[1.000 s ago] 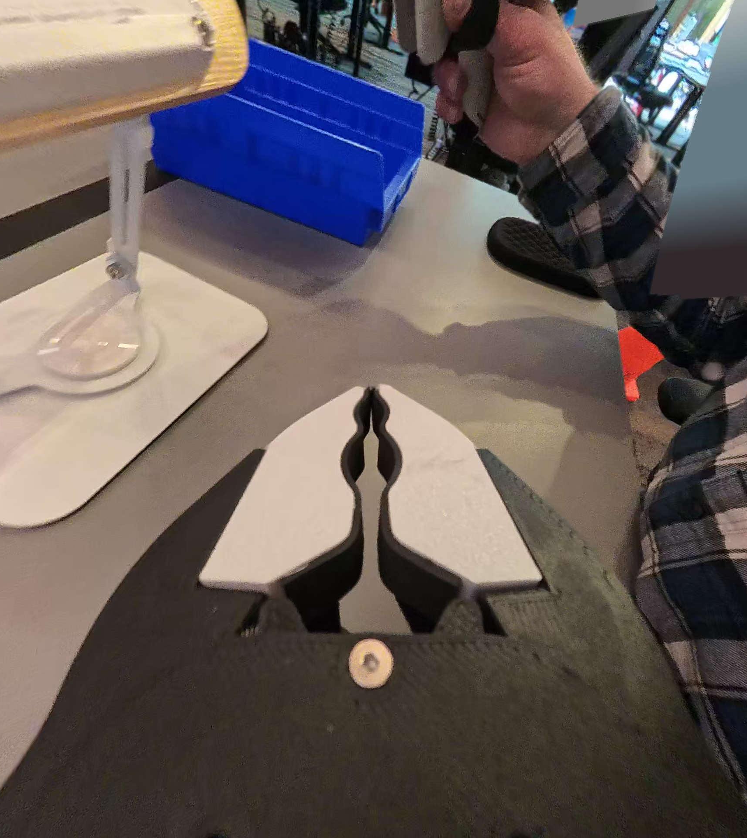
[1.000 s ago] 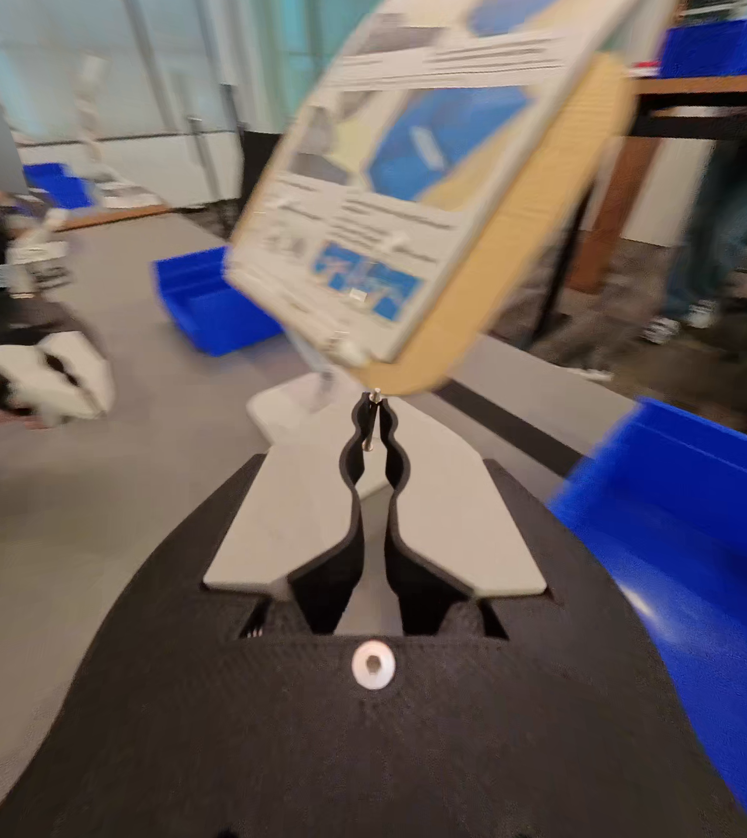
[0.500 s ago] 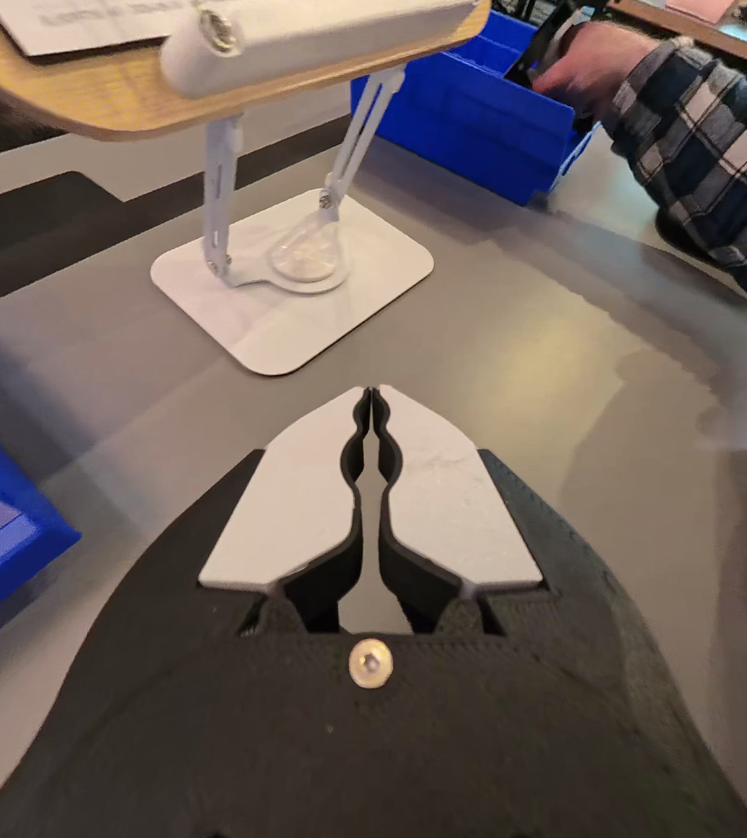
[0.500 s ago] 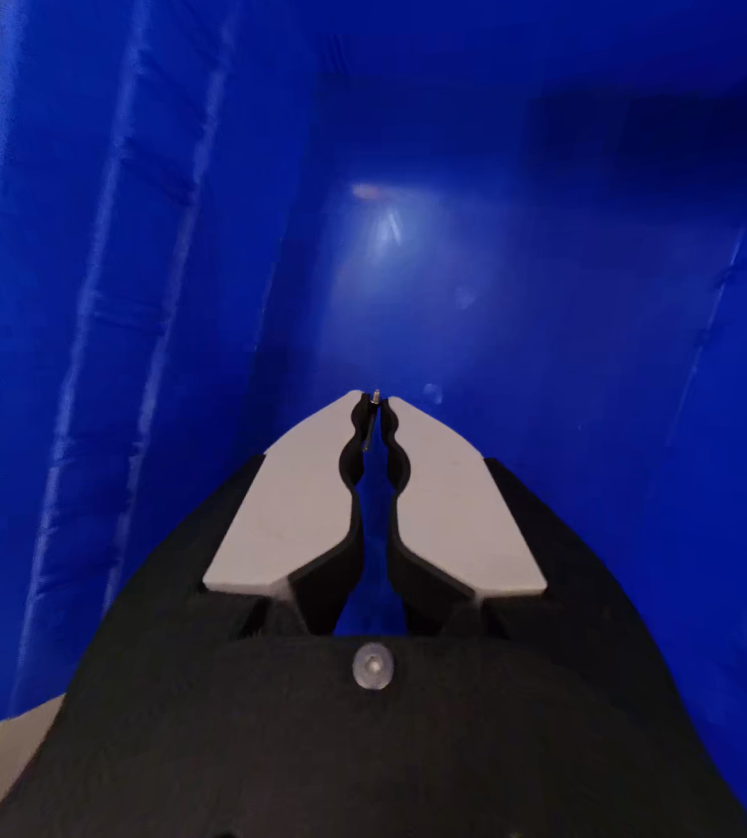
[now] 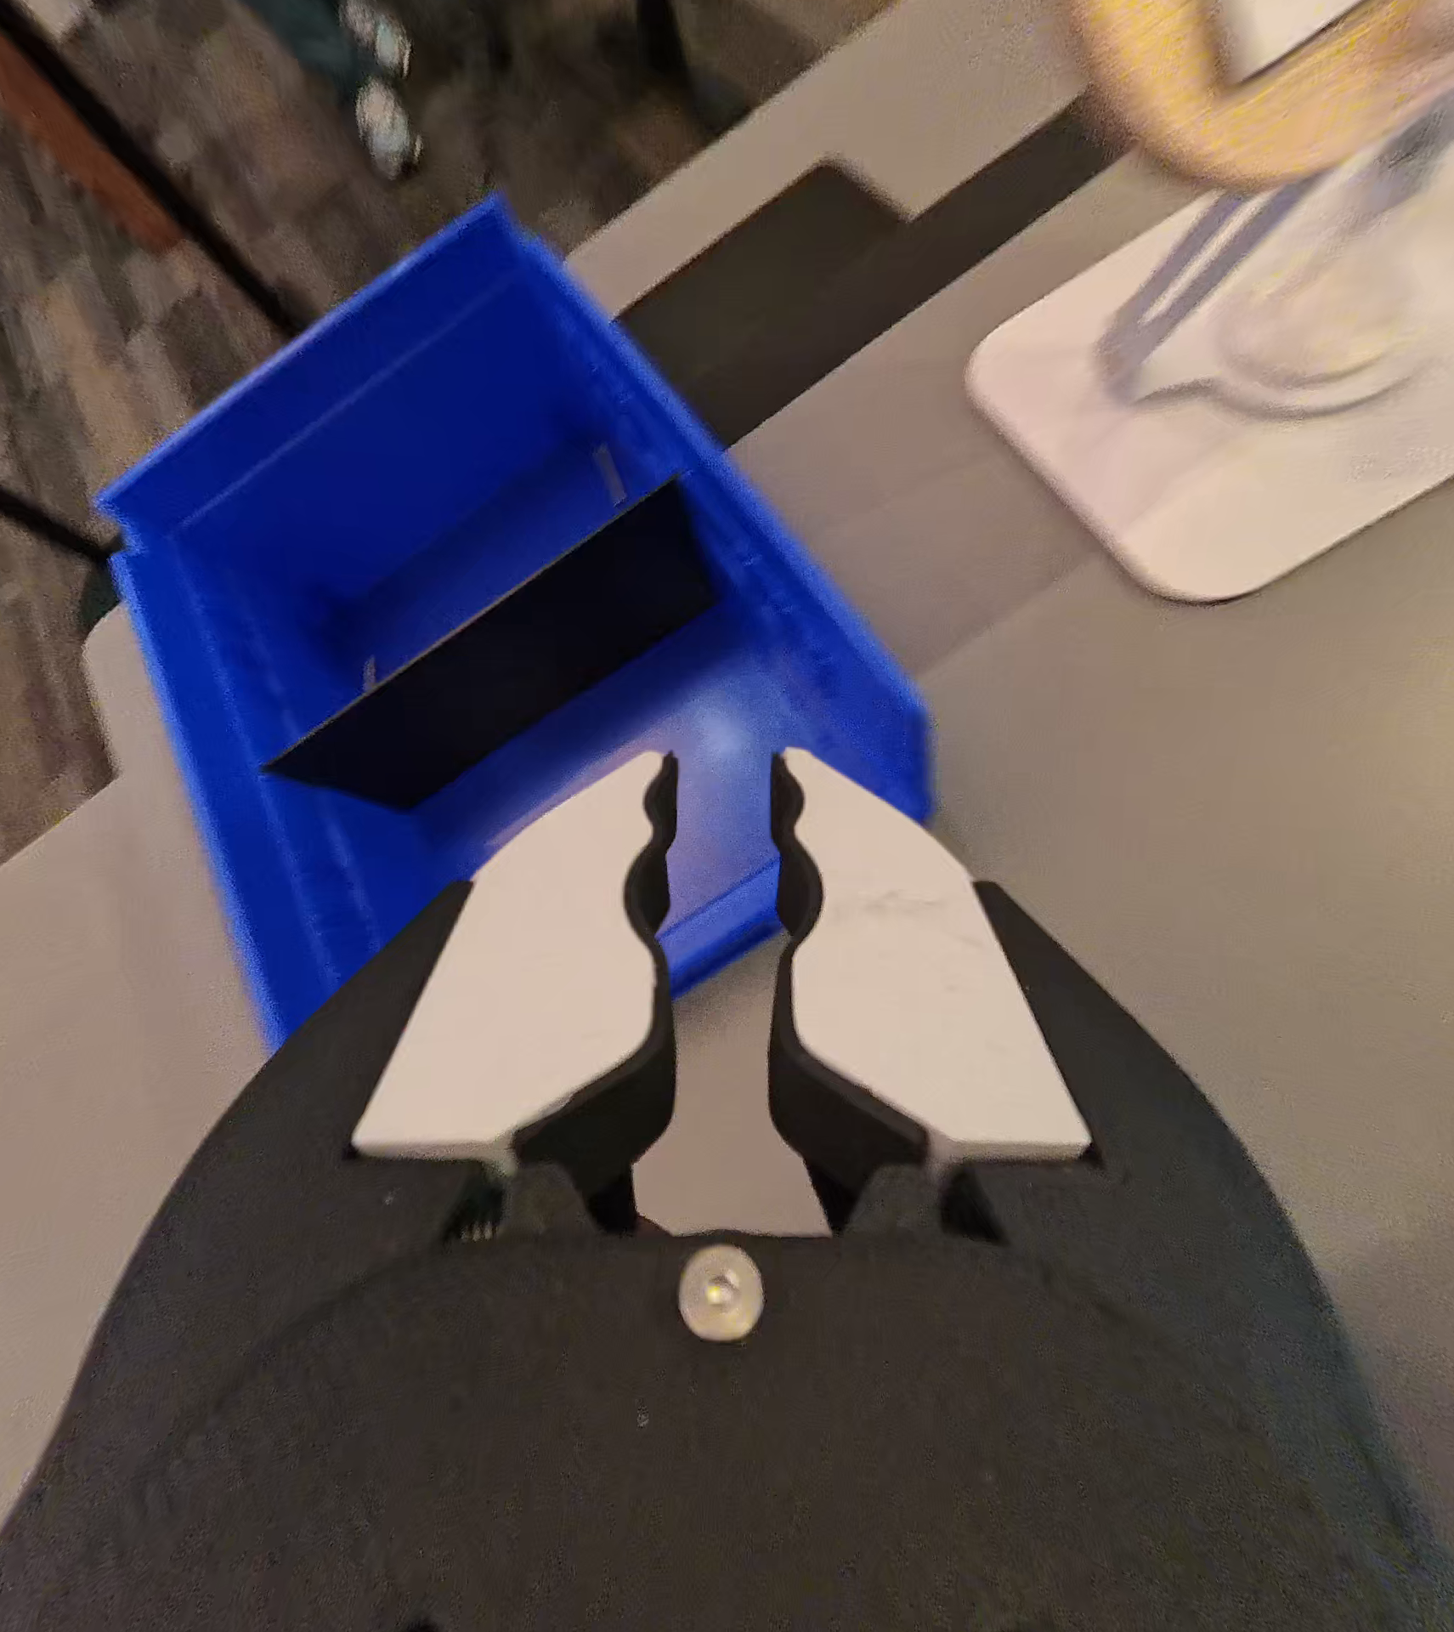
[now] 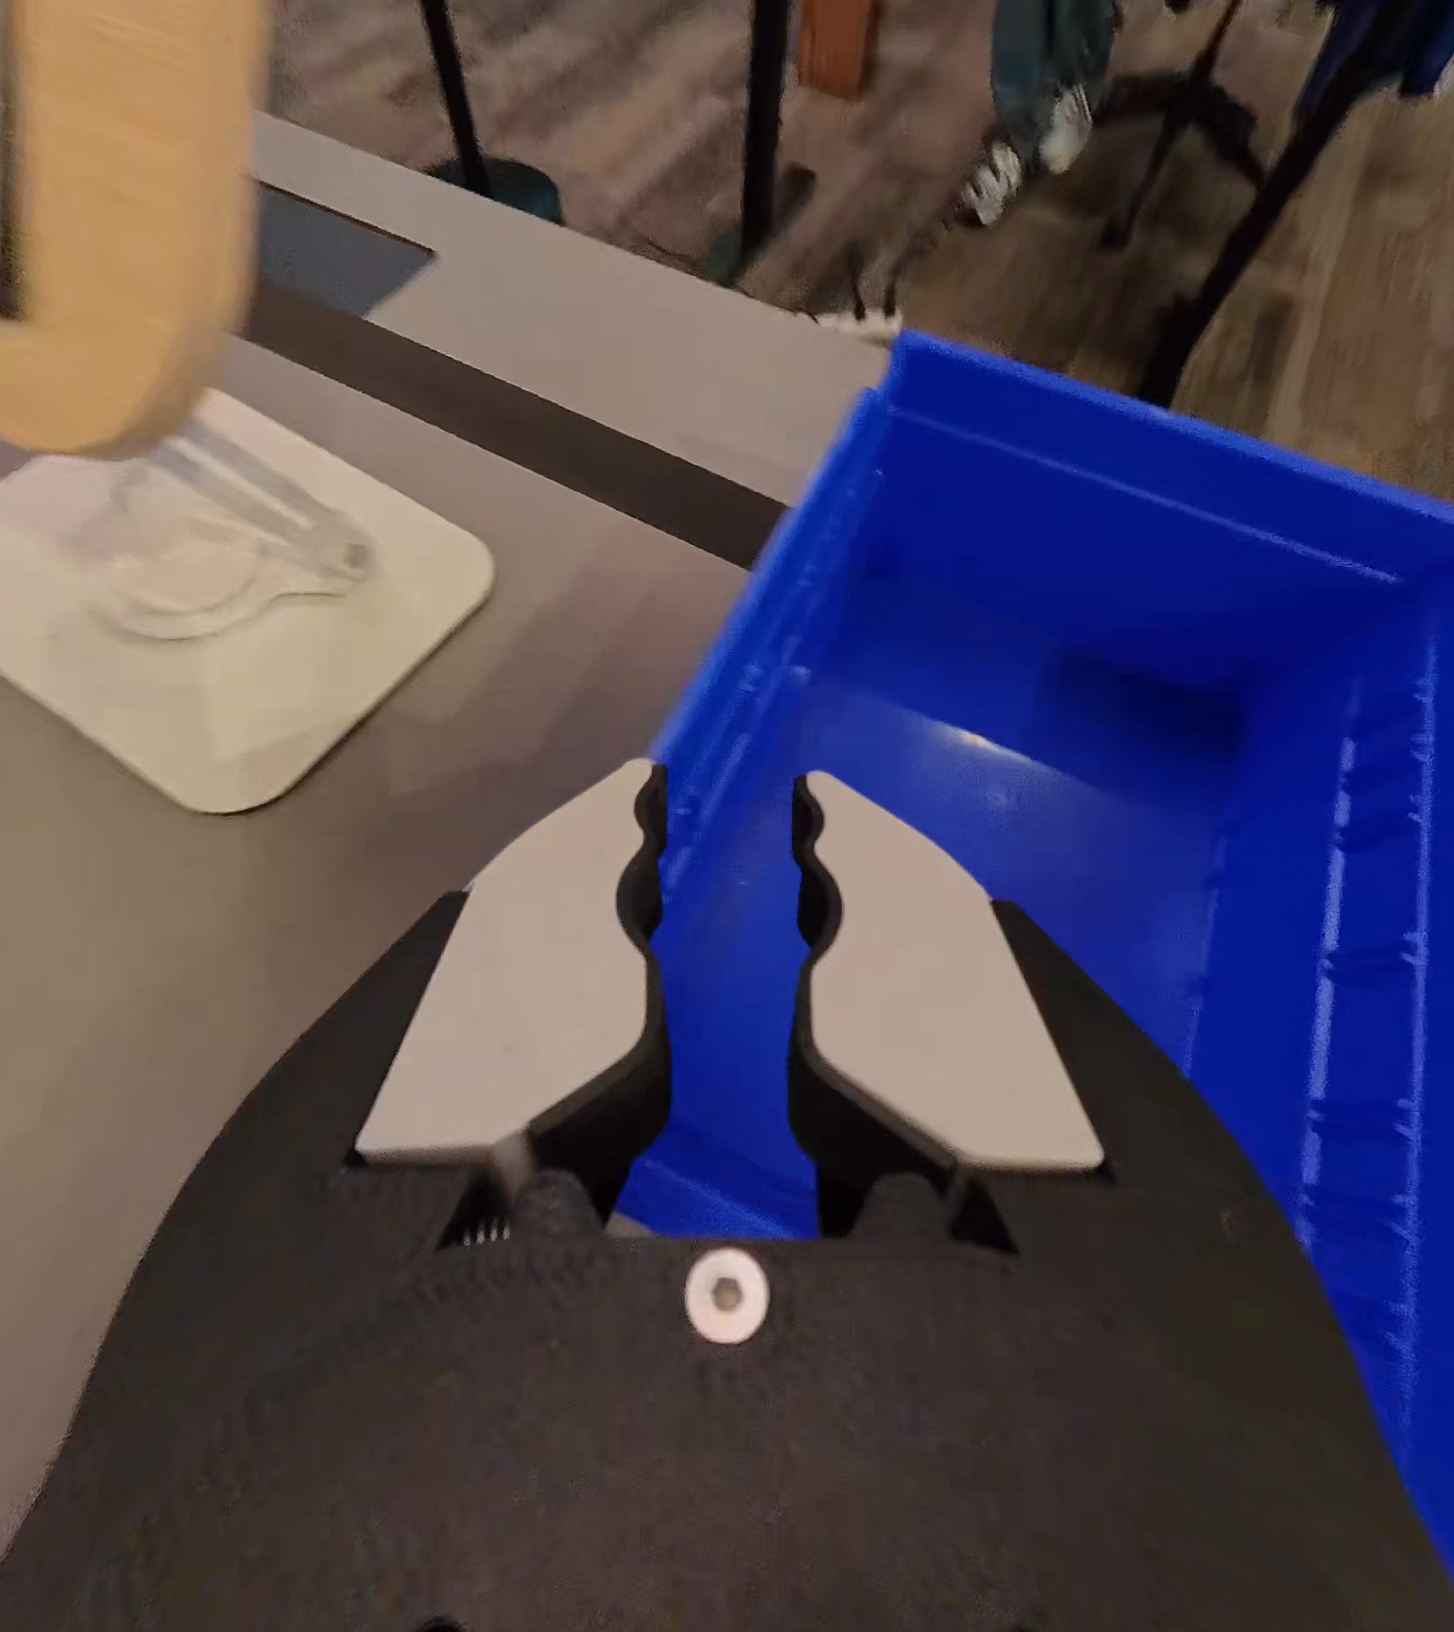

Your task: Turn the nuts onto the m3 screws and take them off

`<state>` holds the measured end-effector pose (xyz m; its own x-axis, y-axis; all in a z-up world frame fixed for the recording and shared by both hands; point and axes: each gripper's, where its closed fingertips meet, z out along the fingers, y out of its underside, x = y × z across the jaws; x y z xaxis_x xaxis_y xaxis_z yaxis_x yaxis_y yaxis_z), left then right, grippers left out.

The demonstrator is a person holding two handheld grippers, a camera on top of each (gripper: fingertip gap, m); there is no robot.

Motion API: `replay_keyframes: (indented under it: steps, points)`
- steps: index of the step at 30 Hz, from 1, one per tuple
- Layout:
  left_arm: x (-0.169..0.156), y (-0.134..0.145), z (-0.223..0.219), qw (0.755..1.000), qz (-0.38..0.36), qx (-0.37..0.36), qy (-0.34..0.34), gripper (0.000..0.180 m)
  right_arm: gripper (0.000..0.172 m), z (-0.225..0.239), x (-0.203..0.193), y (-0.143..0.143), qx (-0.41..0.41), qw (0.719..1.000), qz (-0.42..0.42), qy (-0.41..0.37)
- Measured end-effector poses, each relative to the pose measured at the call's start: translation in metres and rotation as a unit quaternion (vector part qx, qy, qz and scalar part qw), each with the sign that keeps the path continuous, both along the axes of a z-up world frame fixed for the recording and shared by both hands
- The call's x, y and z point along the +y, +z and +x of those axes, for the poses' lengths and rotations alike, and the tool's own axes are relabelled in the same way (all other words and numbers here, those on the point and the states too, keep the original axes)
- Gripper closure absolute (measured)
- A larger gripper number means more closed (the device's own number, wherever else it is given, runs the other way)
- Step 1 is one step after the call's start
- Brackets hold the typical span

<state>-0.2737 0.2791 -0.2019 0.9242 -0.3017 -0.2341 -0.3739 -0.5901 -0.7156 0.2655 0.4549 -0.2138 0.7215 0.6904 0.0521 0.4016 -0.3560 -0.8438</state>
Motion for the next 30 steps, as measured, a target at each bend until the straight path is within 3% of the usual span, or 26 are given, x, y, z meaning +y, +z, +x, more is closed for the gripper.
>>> replay_keyframes:
  steps: [3,6,9,12,15,20,23,30]
  points:
    - [0.026,-0.011,-0.021,0.999,-0.054,0.007,-0.004,0.162,0.151,-0.016,-0.022,0.005,0.008,0.999,0.033,0.026]
    - [0.061,-0.009,-0.042,0.996,-0.051,0.077,0.0,0.163,0.155,-0.031,-0.036,0.006,0.015,0.996,0.065,0.059]
    - [0.101,-0.002,-0.05,0.997,-0.064,0.038,0.005,0.163,0.159,-0.031,-0.038,0.003,0.011,0.993,0.101,0.052]
    - [0.135,-0.028,-0.071,0.986,-0.161,0.002,0.038,0.155,0.16,-0.029,-0.037,-0.002,0.024,0.993,0.107,0.047]
    - [0.163,-0.053,-0.096,0.974,-0.221,0.038,0.044,0.156,0.161,-0.027,-0.036,-0.011,0.006,0.993,0.109,0.049]
    - [0.17,-0.099,-0.138,0.926,-0.35,0.131,0.056,0.155,0.161,-0.028,-0.033,-0.023,-0.004,0.993,0.101,0.057]
    - [0.171,-0.112,-0.154,0.902,-0.381,0.199,0.037,0.152,0.161,-0.03,-0.035,-0.027,0.001,0.993,0.095,0.068]
    - [0.164,-0.132,-0.158,0.868,-0.446,0.218,0.005,0.146,0.161,-0.029,-0.039,-0.022,-0.004,0.991,0.107,0.078]
